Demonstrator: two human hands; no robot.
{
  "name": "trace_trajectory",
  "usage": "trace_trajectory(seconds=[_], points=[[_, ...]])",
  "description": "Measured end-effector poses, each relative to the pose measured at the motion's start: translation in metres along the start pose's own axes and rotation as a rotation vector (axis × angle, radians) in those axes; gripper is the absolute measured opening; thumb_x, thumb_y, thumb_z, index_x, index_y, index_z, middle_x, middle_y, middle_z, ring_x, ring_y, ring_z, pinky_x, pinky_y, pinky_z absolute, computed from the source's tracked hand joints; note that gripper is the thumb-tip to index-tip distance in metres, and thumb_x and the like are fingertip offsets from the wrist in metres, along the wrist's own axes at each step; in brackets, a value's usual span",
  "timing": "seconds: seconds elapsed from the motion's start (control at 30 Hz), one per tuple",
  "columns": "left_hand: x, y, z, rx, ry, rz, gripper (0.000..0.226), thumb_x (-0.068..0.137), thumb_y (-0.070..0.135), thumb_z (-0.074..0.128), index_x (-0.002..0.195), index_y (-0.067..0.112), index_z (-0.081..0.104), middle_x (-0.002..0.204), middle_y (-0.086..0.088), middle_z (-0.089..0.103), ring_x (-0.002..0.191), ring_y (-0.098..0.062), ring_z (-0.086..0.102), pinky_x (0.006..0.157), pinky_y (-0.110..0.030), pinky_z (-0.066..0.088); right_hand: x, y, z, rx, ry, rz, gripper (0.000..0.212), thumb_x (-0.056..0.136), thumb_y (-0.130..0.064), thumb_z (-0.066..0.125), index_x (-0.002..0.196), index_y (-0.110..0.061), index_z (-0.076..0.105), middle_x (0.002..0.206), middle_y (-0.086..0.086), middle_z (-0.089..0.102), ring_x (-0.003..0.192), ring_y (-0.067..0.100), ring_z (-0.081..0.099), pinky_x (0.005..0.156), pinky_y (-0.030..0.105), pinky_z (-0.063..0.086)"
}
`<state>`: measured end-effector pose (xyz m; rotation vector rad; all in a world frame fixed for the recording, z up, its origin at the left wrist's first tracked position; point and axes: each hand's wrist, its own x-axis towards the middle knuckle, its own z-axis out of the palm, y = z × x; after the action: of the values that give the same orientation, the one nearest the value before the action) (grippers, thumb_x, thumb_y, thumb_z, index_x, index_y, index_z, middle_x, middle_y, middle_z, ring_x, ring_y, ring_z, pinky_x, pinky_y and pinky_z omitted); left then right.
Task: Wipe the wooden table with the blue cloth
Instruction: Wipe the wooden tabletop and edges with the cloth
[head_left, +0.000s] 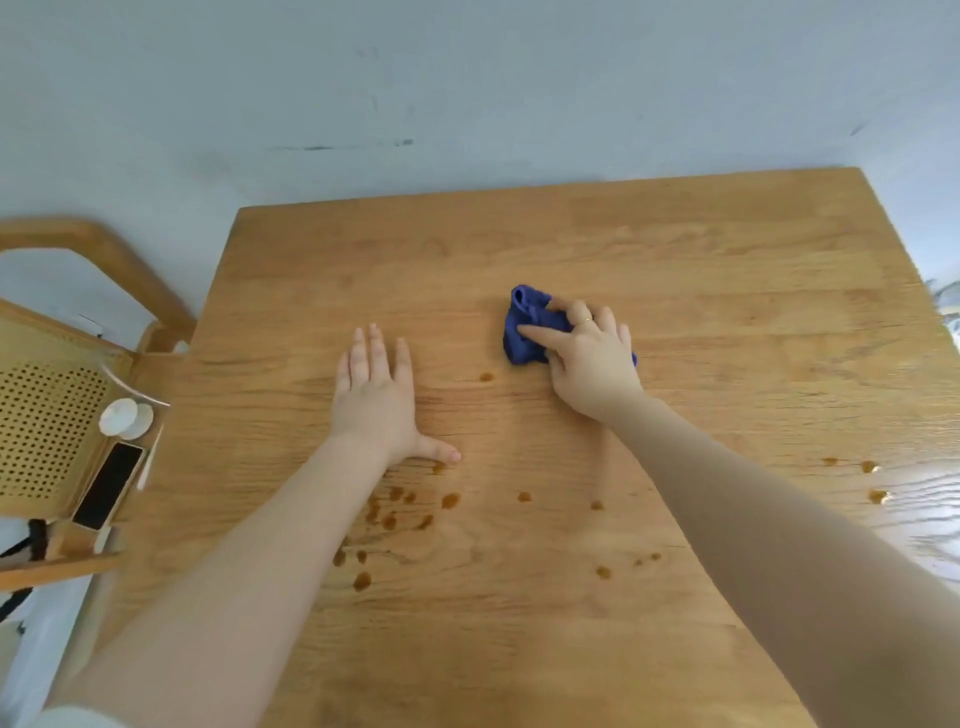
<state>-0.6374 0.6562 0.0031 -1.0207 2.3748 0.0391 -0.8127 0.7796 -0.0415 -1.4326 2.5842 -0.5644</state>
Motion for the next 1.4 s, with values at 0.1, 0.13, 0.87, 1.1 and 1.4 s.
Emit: trace_trajectory(seconds=[0.1,0.13,0.87,1.1,1.4], points=[[0.004,-0.007,0.007,-0.046,-0.024,0.001,0.148,0.044,0.088,0.055,0.147,0.007,-0.014,0.154,-0.019,-0.017,0.144,-0.033,-0.010,0.117,-0.044,0.001,0.012,-0.020,0.006,-0.023,0.057,0.173,0.042,0.089,-0.012,0.046,0.123,-0.034,0.056,0.142,0.003,0.035,0.120,0.033,0.032,0.096,0.043,0.025],[0.005,-0.007,0.009,-0.079,-0.030,0.011,0.148,0.045,0.086,0.057,0.147,0.007,-0.015,0.154,-0.019,-0.017,0.144,-0.033,-0.009,0.117,-0.044,0.003,0.008,-0.024,0.008,-0.028,0.051,0.150,0.043,0.088,-0.012,0.046,0.123,-0.033,0.057,0.141,0.004,0.036,0.119,0.034,0.033,0.094,0.044,0.026],[0.008,-0.010,0.014,-0.179,-0.017,0.011,0.146,0.046,0.084,0.061,0.147,0.011,-0.015,0.155,-0.013,-0.019,0.144,-0.031,-0.009,0.118,-0.046,0.003,-0.031,-0.054,0.017,-0.019,-0.136,-0.331,0.045,0.079,-0.023,0.036,0.113,-0.035,0.064,0.120,0.005,0.055,0.090,0.032,0.049,0.067,0.034,0.031],[0.008,-0.015,0.020,-0.180,0.003,0.017,0.145,0.044,0.089,0.054,0.147,0.018,-0.018,0.154,-0.005,-0.025,0.144,-0.022,-0.014,0.117,-0.046,-0.003,0.055,-0.058,0.029,-0.082,-0.015,-0.028,0.041,0.090,-0.019,0.043,0.125,-0.038,0.053,0.138,0.002,0.038,0.113,0.030,0.035,0.084,0.037,0.027],[0.002,-0.028,0.009,-0.197,-0.036,0.084,0.142,0.049,0.085,0.057,0.148,0.014,-0.015,0.155,-0.002,-0.024,0.145,-0.018,-0.012,0.119,-0.042,0.003,-0.024,-0.060,0.015,0.008,-0.228,-0.420,0.046,0.076,-0.027,0.034,0.109,-0.036,0.065,0.115,0.005,0.056,0.086,0.031,0.050,0.065,0.033,0.029]])
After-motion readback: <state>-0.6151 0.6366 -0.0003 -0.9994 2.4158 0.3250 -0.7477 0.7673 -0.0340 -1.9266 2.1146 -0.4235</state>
